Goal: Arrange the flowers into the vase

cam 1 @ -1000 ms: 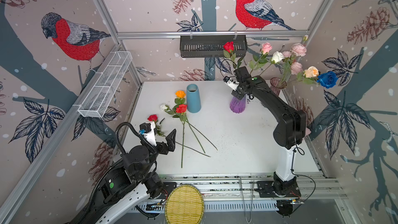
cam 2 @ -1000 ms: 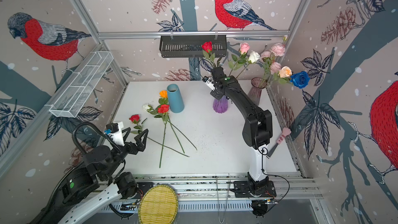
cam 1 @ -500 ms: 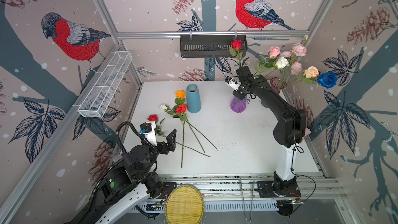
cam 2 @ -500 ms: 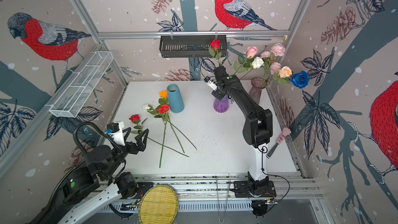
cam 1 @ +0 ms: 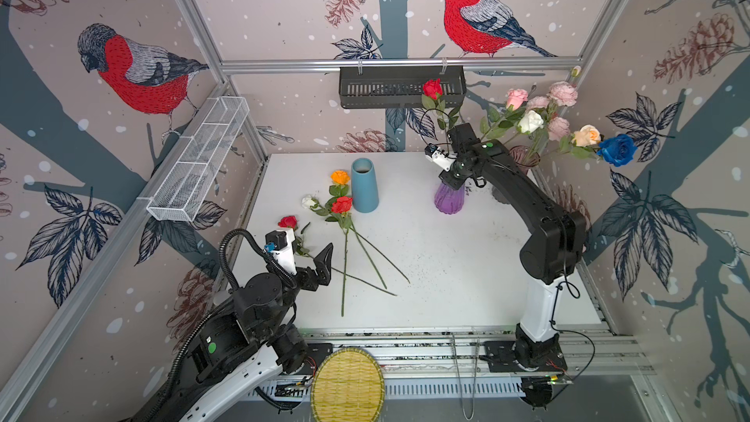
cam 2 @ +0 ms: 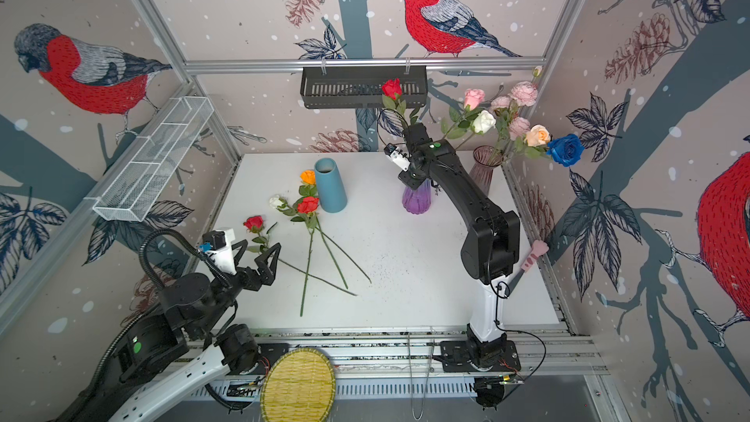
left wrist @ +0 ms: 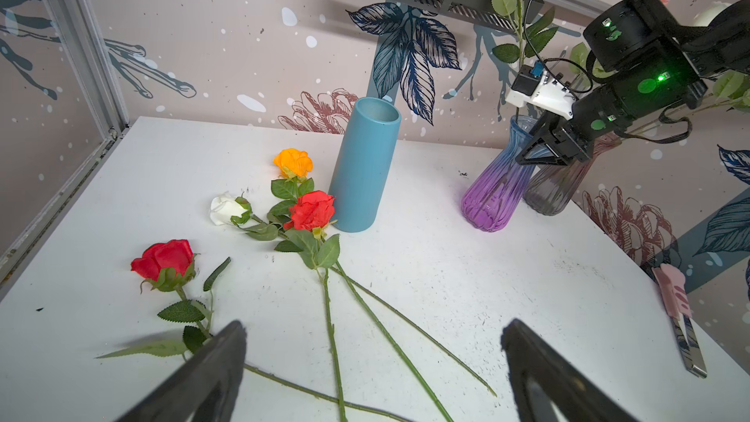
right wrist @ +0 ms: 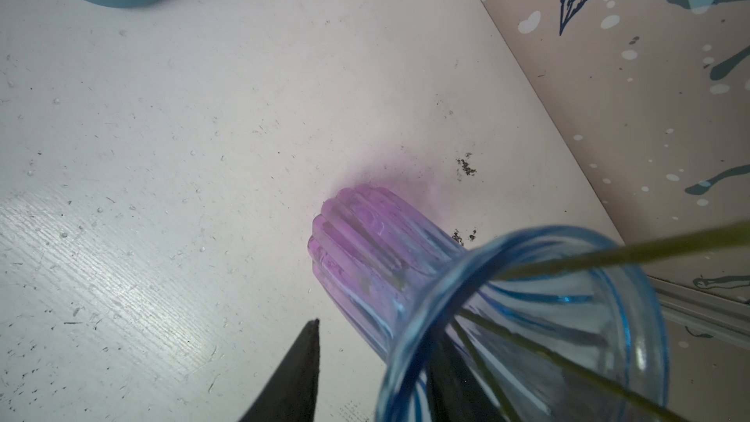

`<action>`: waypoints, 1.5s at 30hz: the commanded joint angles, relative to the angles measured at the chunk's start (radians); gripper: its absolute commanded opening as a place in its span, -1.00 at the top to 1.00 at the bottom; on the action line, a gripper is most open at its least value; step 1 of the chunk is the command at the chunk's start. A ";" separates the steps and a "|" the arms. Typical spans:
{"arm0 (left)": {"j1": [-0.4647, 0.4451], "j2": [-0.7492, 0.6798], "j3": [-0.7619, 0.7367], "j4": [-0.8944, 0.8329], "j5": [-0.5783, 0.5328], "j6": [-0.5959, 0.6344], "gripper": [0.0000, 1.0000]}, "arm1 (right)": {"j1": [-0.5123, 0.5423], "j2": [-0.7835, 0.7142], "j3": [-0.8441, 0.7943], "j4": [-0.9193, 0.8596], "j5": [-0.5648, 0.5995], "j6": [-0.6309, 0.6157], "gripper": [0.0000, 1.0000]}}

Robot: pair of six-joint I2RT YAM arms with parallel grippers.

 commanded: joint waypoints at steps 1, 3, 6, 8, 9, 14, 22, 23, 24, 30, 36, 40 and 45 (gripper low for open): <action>0.001 -0.008 0.000 0.018 0.000 -0.006 -0.95 | 0.005 -0.014 0.005 -0.010 0.019 0.022 0.12; 0.001 -0.012 0.000 0.017 -0.003 -0.008 -0.95 | 0.010 -0.022 0.008 -0.003 0.030 0.021 0.11; 0.001 -0.015 0.000 0.018 -0.003 -0.009 -0.95 | 0.012 -0.036 0.000 0.004 0.063 0.021 0.11; 0.001 -0.013 0.000 0.018 -0.001 -0.009 -0.95 | 0.012 -0.039 -0.017 0.019 0.120 0.021 0.15; 0.001 -0.012 0.000 0.018 0.000 -0.007 -0.95 | 0.010 -0.037 -0.022 0.030 0.155 0.022 0.17; 0.002 -0.016 0.000 0.018 0.001 -0.011 -0.95 | 0.005 -0.018 0.007 0.052 0.177 0.036 0.09; 0.001 -0.024 0.000 0.016 -0.003 -0.012 -0.95 | 0.012 -0.012 0.022 0.080 0.183 0.018 0.08; 0.001 -0.025 0.000 0.016 -0.002 -0.012 -0.95 | 0.010 -0.008 0.022 0.081 0.183 0.017 0.09; 0.001 -0.024 0.000 0.016 -0.003 -0.012 -0.95 | 0.010 -0.005 0.020 0.081 0.183 0.016 0.10; 0.001 -0.026 0.000 0.016 -0.003 -0.011 -0.95 | 0.004 0.020 0.028 0.092 0.204 0.022 0.16; 0.001 -0.024 0.000 0.016 -0.003 -0.012 -0.95 | -0.007 0.066 0.059 0.101 0.210 0.037 0.25; 0.001 -0.023 0.000 0.016 -0.003 -0.012 -0.95 | -0.017 0.084 0.075 0.101 0.201 0.041 0.27; 0.001 -0.019 0.000 0.016 -0.004 -0.012 -0.95 | -0.036 0.095 0.099 0.096 0.169 0.045 0.31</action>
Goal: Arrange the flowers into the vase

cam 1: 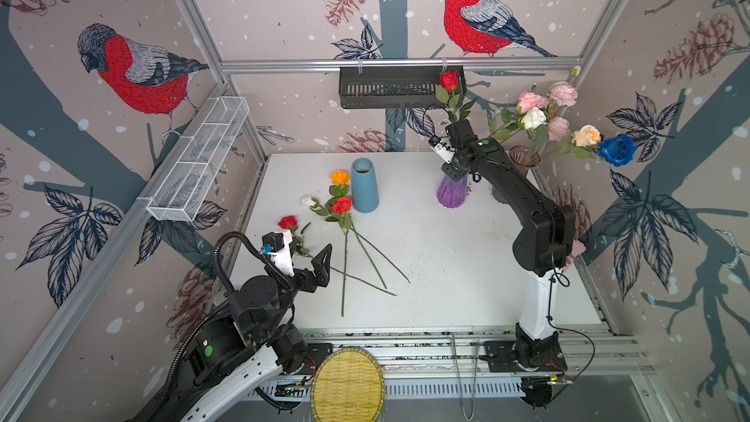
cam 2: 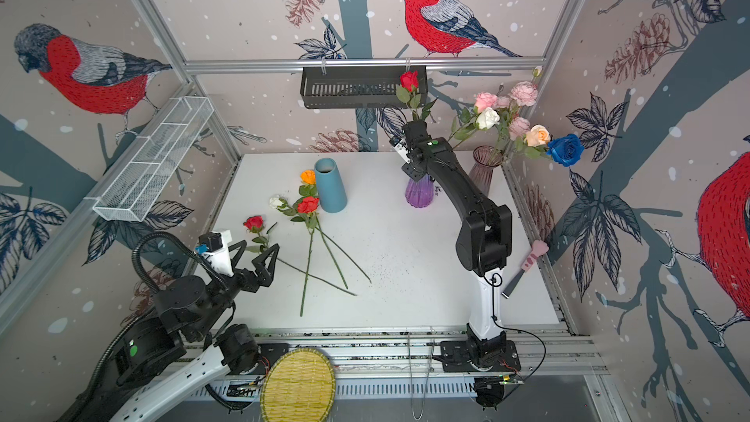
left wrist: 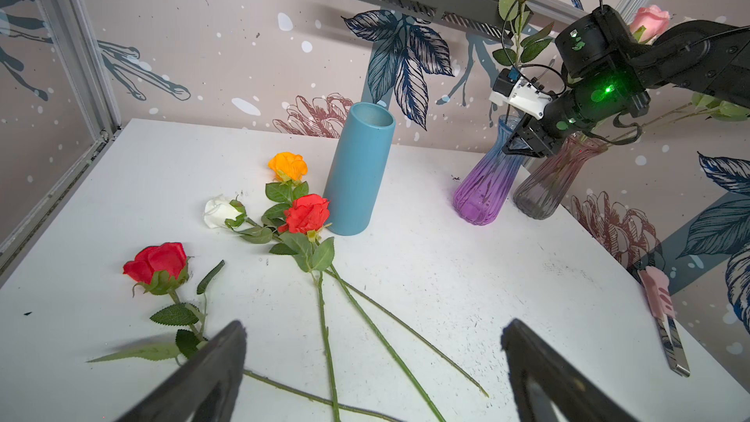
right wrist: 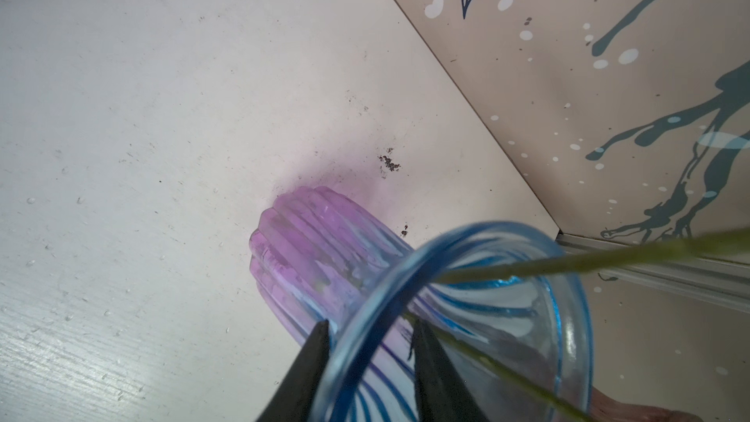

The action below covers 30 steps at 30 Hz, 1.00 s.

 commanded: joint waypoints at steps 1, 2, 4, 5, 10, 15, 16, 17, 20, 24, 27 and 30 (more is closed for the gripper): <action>0.001 0.005 0.000 0.017 -0.010 -0.009 -0.95 | -0.009 0.001 0.017 0.010 -0.017 0.019 0.31; 0.001 0.006 0.000 0.017 -0.010 -0.010 -0.95 | -0.010 -0.002 0.018 0.008 -0.022 0.019 0.31; 0.001 0.010 0.000 0.018 -0.009 -0.008 -0.95 | -0.008 -0.006 0.014 0.006 -0.032 0.017 0.27; 0.001 0.013 0.000 0.018 -0.008 -0.007 -0.95 | -0.008 -0.011 0.013 0.006 -0.035 0.017 0.20; 0.001 0.015 0.000 0.018 -0.004 -0.006 -0.95 | -0.005 -0.042 0.015 0.010 -0.062 0.022 -1.00; 0.001 0.003 0.000 0.018 -0.008 -0.006 -0.95 | 0.015 -0.095 0.007 0.067 -0.021 0.007 -0.98; 0.001 0.000 0.000 0.018 -0.010 -0.006 -0.95 | 0.020 -0.106 0.009 0.074 -0.015 0.008 -0.98; 0.001 -0.002 0.000 0.017 -0.010 -0.006 -0.95 | 0.026 -0.119 0.011 0.085 -0.013 0.012 -0.98; 0.001 -0.007 0.000 0.017 -0.014 -0.008 -0.95 | 0.072 -0.171 -0.007 0.126 0.005 0.019 -0.98; 0.002 -0.007 0.000 0.015 -0.019 -0.008 -0.95 | 0.184 -0.227 -0.038 0.221 -0.012 0.169 -0.98; 0.002 -0.008 0.001 0.007 -0.038 -0.017 -0.96 | 0.236 -0.232 -0.060 0.284 -0.084 0.389 -0.98; 0.005 -0.008 0.011 -0.012 -0.074 -0.036 -0.96 | 0.230 -0.229 -0.109 0.385 -0.242 0.599 -0.99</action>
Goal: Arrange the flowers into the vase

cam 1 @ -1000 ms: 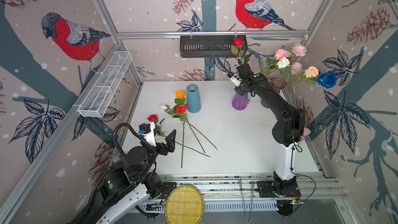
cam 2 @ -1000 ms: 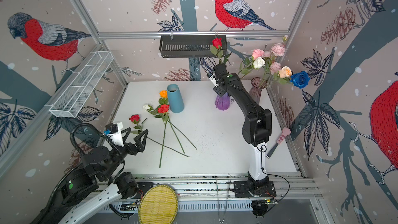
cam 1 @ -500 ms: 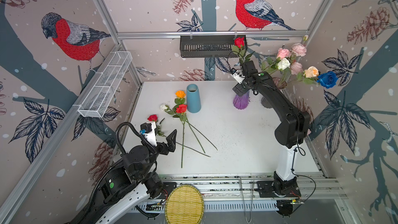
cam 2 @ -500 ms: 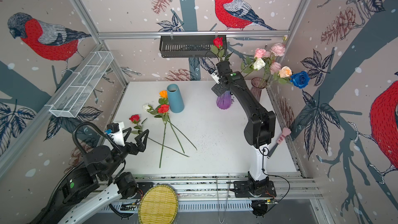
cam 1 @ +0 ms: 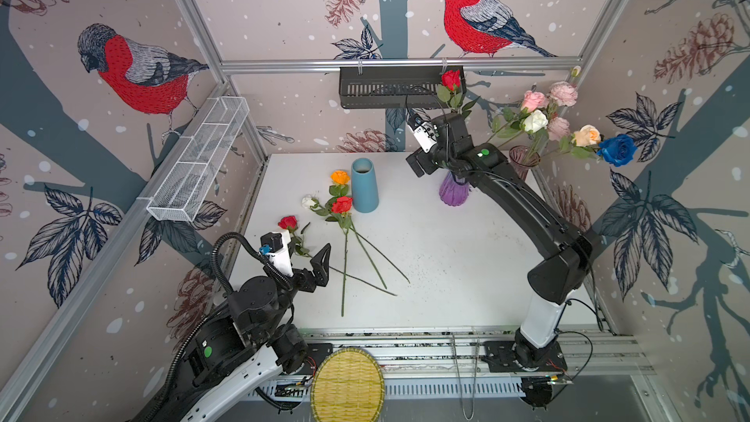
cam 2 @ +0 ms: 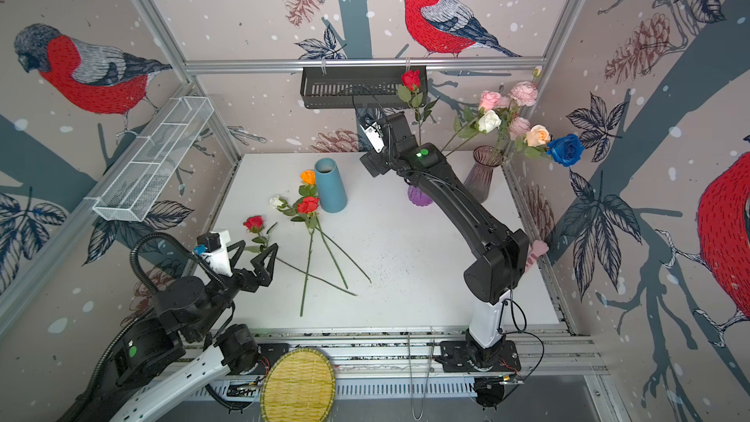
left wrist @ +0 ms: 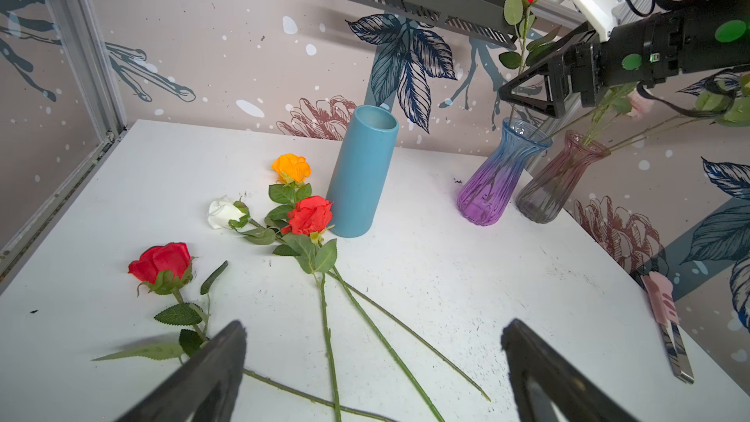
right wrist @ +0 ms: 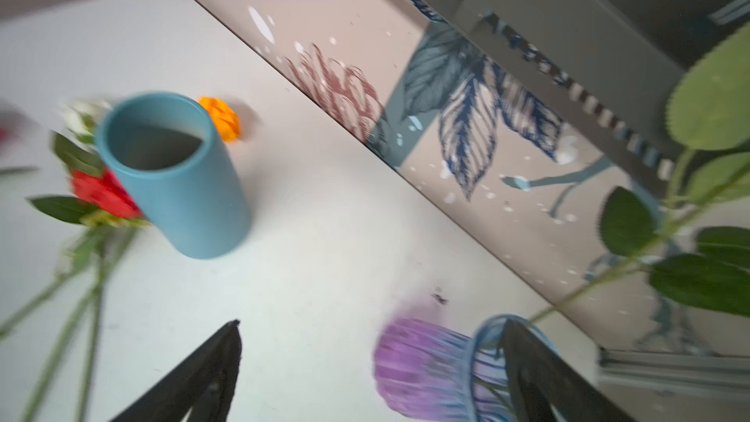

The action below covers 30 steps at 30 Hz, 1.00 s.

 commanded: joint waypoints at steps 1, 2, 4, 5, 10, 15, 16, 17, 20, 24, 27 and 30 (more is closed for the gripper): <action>0.006 -0.003 0.009 -0.010 -0.052 -0.030 -0.96 | 0.000 0.001 -0.046 0.169 -0.153 0.320 -0.99; 0.009 -0.007 0.010 -0.009 -0.052 -0.030 -0.96 | 0.002 0.009 -0.061 0.213 -0.204 0.367 -0.98; 0.013 -0.016 0.010 -0.009 -0.054 -0.029 -0.96 | 0.011 0.030 -0.073 0.283 -0.254 0.459 -0.98; 0.018 -0.022 0.010 -0.009 -0.053 -0.027 -0.96 | 0.013 0.053 -0.060 0.305 -0.302 0.496 -0.98; 0.043 -0.065 0.003 0.000 -0.044 -0.019 -0.94 | 0.044 0.225 0.138 0.275 -0.417 0.572 -0.98; 0.047 -0.098 -0.002 0.005 -0.042 -0.013 -0.91 | 0.075 0.395 0.387 0.128 -0.326 0.523 -0.44; 0.047 -0.101 -0.001 0.005 -0.041 -0.011 -0.91 | 0.074 0.421 0.417 0.115 -0.316 0.531 -0.33; 0.047 -0.102 -0.001 0.006 -0.039 -0.011 -0.91 | 0.074 0.442 0.433 0.109 -0.307 0.538 -0.30; 0.047 -0.101 -0.001 0.008 -0.035 -0.009 -0.91 | 0.073 0.482 0.446 0.106 -0.282 0.544 -0.15; 0.047 -0.101 -0.003 0.011 -0.032 -0.006 -0.91 | 0.074 0.519 0.447 0.100 -0.274 0.546 -0.06; 0.049 -0.102 -0.003 0.011 -0.030 -0.005 -0.91 | 0.077 0.538 0.446 0.074 -0.245 0.523 -0.06; 0.049 -0.107 -0.003 0.012 -0.029 -0.003 -0.91 | 0.077 0.540 0.428 0.055 -0.206 0.505 -0.05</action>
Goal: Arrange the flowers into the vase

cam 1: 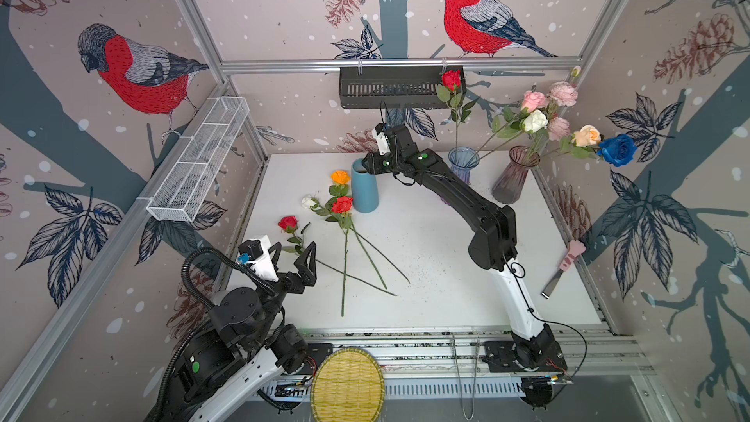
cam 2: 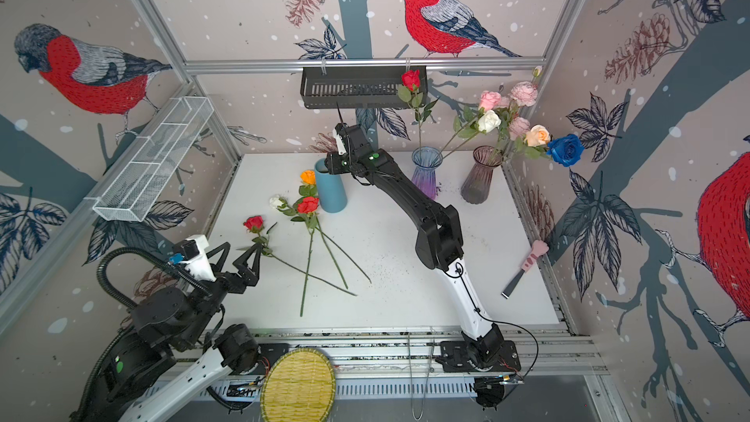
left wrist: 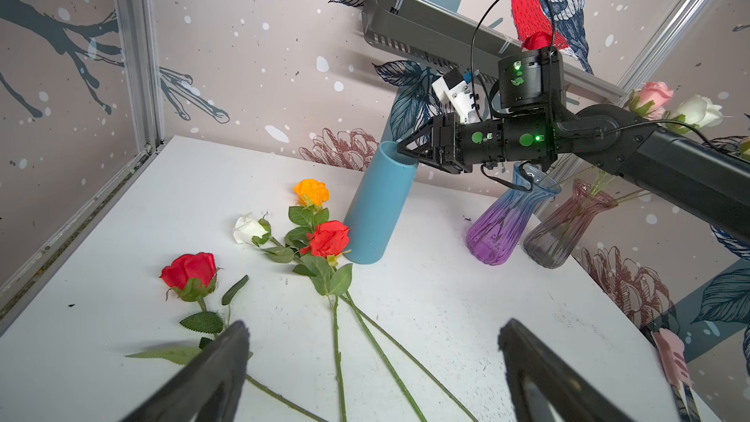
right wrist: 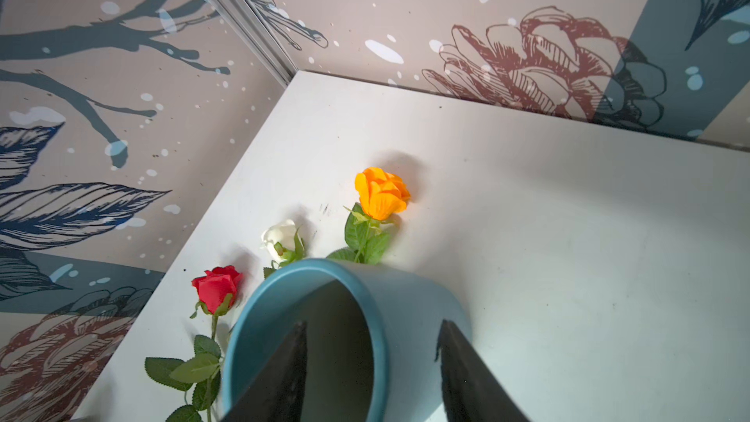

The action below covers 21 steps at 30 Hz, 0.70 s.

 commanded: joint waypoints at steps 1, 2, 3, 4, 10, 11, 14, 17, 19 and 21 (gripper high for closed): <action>0.002 -0.006 -0.004 0.013 -0.003 -0.002 -0.91 | 0.001 -0.005 -0.016 -0.018 0.065 -0.028 -0.05; 0.002 -0.007 -0.003 0.014 -0.003 -0.001 -0.91 | 0.002 -0.011 -0.026 -0.018 0.074 -0.032 -0.05; 0.004 -0.009 -0.003 0.014 -0.004 0.000 -0.91 | 0.003 -0.020 -0.038 -0.018 0.082 -0.039 -0.03; 0.004 -0.008 -0.004 0.016 -0.003 0.001 -0.91 | 0.005 -0.029 -0.049 -0.017 0.089 -0.047 -0.01; 0.006 -0.005 -0.004 0.018 0.002 0.004 -0.91 | 0.013 -0.112 -0.187 0.016 0.097 -0.064 0.14; 0.007 -0.005 -0.004 0.019 0.002 0.004 -0.91 | 0.014 -0.127 -0.207 0.020 0.097 -0.065 0.16; 0.009 -0.008 -0.005 0.019 0.002 0.006 -0.91 | 0.015 -0.165 -0.257 0.019 0.095 -0.071 0.21; 0.010 -0.014 -0.005 0.019 0.001 0.006 -0.91 | 0.015 -0.186 -0.280 0.007 0.091 -0.084 0.22; 0.012 -0.017 -0.005 0.019 0.002 0.006 -0.91 | 0.015 -0.193 -0.284 -0.010 0.081 -0.094 0.24; 0.012 -0.022 -0.006 0.019 0.003 0.007 -0.90 | 0.019 -0.194 -0.283 -0.040 0.074 -0.100 0.26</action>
